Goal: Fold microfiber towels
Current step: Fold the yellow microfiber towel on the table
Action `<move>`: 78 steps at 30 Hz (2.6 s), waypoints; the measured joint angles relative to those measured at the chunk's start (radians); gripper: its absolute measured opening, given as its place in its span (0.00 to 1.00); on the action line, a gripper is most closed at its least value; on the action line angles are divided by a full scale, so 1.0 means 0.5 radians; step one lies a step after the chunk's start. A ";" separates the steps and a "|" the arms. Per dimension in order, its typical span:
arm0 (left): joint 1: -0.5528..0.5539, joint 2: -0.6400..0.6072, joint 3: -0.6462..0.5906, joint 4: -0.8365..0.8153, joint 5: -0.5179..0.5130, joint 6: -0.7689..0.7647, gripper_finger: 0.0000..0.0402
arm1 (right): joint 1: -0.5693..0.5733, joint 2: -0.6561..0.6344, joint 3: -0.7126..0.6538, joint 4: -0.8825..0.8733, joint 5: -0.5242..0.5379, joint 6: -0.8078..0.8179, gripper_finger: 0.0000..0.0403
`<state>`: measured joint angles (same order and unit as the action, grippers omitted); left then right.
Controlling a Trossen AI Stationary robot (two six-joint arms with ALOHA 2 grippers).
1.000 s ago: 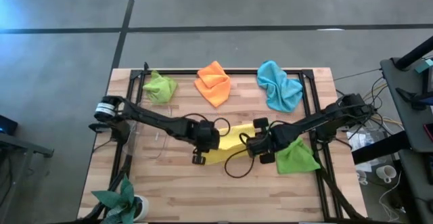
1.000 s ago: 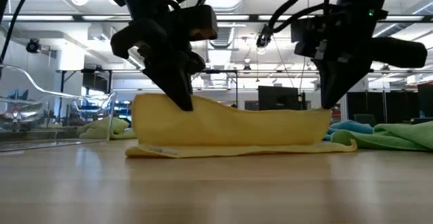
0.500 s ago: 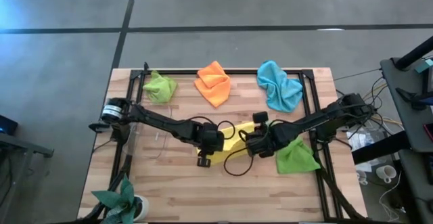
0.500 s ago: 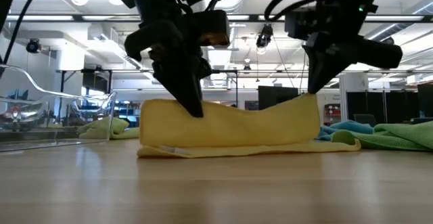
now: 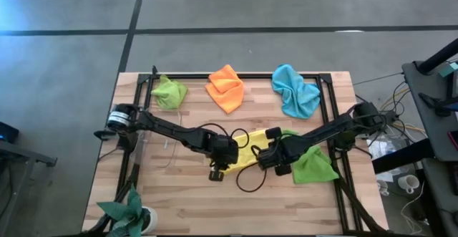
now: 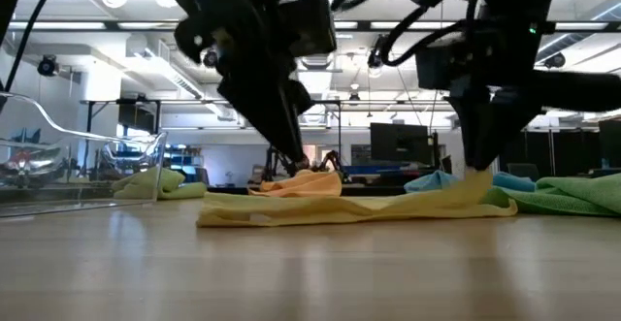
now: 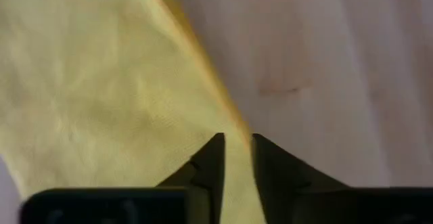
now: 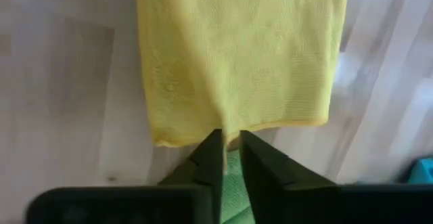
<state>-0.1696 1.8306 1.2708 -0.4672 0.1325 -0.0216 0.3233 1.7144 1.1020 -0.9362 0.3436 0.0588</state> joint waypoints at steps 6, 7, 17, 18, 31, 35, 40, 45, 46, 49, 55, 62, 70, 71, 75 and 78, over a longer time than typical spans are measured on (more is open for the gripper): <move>0.039 -0.123 0.117 -0.461 -0.128 0.047 0.37 | 0.000 -0.069 0.174 -0.092 0.043 0.011 0.34; 0.051 -0.149 0.115 -0.460 -0.232 0.028 0.38 | 0.000 -0.082 0.180 -0.043 0.047 0.016 0.36; 0.079 -0.066 -0.220 0.062 -0.378 -0.119 0.39 | -0.001 0.027 -0.141 0.698 0.025 0.197 0.42; 0.079 -0.043 -0.242 0.037 -0.384 -0.146 0.39 | -0.001 0.047 -0.166 0.730 0.010 0.209 0.42; 0.051 -0.020 -0.317 -0.017 -0.062 -0.311 0.39 | -0.001 0.097 -0.144 0.491 -0.318 -0.056 0.42; 0.001 -0.130 -0.272 0.007 -0.063 -0.297 0.39 | -0.005 -0.086 0.032 0.345 -0.147 0.007 0.42; -0.009 -0.218 -0.320 0.305 -0.180 -0.083 0.39 | -0.078 -0.255 0.050 0.330 -0.078 0.424 0.42; 0.004 -0.198 -0.497 0.544 -0.339 0.063 0.39 | -0.080 -0.260 -0.094 0.385 -0.028 0.473 0.40; 0.003 -0.193 -0.542 0.554 -0.339 0.055 0.39 | -0.078 -0.244 -0.135 0.420 -0.029 0.472 0.39; -0.002 -0.164 -0.639 0.552 -0.312 -0.043 0.39 | -0.091 -0.163 -0.264 0.564 -0.153 0.426 0.38; -0.090 -0.167 -0.708 0.568 -0.135 -0.309 0.39 | -0.197 0.060 -0.340 0.784 -0.412 0.113 0.39; -0.200 -0.205 -0.507 0.560 -0.098 -0.469 0.39 | -0.510 0.160 -0.224 0.891 -0.079 -0.500 0.39; -0.197 -0.291 -0.431 0.503 -0.319 -0.365 0.39 | -0.705 0.043 0.027 0.742 -0.095 -0.453 0.41; -0.197 -0.290 -0.449 0.498 -0.333 -0.359 0.39 | -0.741 0.026 0.028 0.745 -0.139 -0.354 0.42; -0.202 -0.251 -0.518 0.507 -0.323 -0.362 0.39 | -0.896 0.021 -0.052 0.887 -0.207 0.202 0.46; -0.212 -0.200 -0.538 0.513 -0.321 -0.362 0.39 | -0.941 0.061 -0.127 0.973 -0.212 0.442 0.49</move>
<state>-0.2756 1.7305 1.0019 -0.2107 -0.0280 -0.2028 -0.1474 1.7451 1.0383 -0.4494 0.2374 0.2800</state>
